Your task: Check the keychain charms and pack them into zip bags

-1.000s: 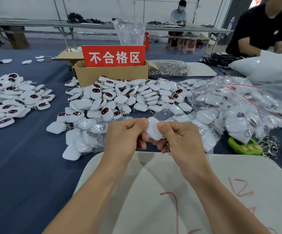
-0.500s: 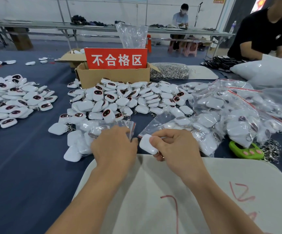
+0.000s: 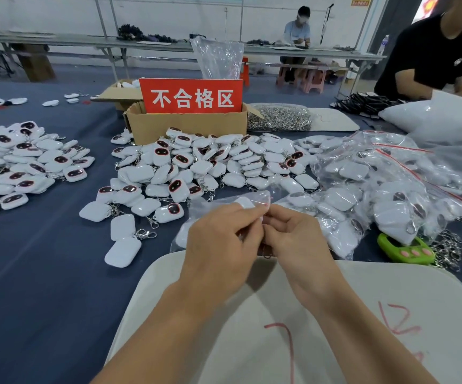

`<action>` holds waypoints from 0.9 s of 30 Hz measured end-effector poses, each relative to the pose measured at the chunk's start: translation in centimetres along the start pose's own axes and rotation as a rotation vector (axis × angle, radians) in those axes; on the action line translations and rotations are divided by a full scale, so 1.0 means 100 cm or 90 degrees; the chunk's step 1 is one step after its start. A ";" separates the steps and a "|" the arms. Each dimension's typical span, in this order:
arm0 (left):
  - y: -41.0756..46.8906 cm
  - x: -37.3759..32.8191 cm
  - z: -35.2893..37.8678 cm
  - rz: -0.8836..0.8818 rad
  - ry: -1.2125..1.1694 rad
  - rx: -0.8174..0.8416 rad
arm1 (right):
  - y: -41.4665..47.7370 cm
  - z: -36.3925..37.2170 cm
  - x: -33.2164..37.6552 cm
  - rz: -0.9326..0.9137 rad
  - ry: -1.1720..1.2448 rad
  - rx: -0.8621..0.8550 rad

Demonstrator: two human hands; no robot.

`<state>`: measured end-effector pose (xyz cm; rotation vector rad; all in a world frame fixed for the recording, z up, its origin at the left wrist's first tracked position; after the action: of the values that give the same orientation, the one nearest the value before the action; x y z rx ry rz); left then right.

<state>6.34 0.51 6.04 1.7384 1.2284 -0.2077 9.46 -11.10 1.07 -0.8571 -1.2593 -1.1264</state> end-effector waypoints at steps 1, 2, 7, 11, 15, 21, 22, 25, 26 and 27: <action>0.000 0.002 0.002 -0.006 -0.045 0.012 | 0.000 -0.001 0.001 -0.007 -0.023 -0.008; 0.001 0.006 0.003 -0.031 -0.099 0.018 | 0.000 -0.004 0.002 -0.018 -0.061 -0.026; 0.006 0.020 0.012 -0.146 -0.340 0.048 | -0.001 -0.020 0.009 -0.045 -0.212 -0.132; 0.007 0.029 0.011 -0.201 -0.364 0.032 | -0.002 -0.006 0.012 -0.035 -0.428 -0.103; 0.002 0.061 -0.008 -0.338 -0.408 -0.114 | -0.015 -0.004 0.036 -0.105 -0.635 -0.186; -0.001 0.088 -0.054 -0.398 -0.505 -0.330 | -0.021 -0.016 0.038 -0.142 -0.476 -0.244; 0.002 0.087 -0.070 -0.370 -0.492 -0.367 | -0.018 -0.016 0.032 -0.112 -0.493 -0.228; 0.006 0.080 -0.114 -0.261 -0.449 -0.462 | -0.009 -0.013 0.008 -0.017 -0.578 -0.165; 0.005 0.076 -0.122 -0.227 -0.420 -0.478 | -0.006 -0.011 0.003 -0.005 -0.608 -0.158; 0.004 0.071 -0.125 -0.197 -0.376 -0.480 | -0.004 -0.008 0.001 -0.002 -0.629 -0.159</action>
<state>5.52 14.68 8.50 0.7528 0.9443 -0.3549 9.27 -11.99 0.97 -1.7189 -1.9187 -0.8706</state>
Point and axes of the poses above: each hand's wrist, its own y-axis towards the middle knuckle, its own z-axis out of the palm, x = y × z, the point moved 10 cm from there along y, towards the middle knuckle, and after that the axes turned 5 degrees about x, right-handed, at the moved point
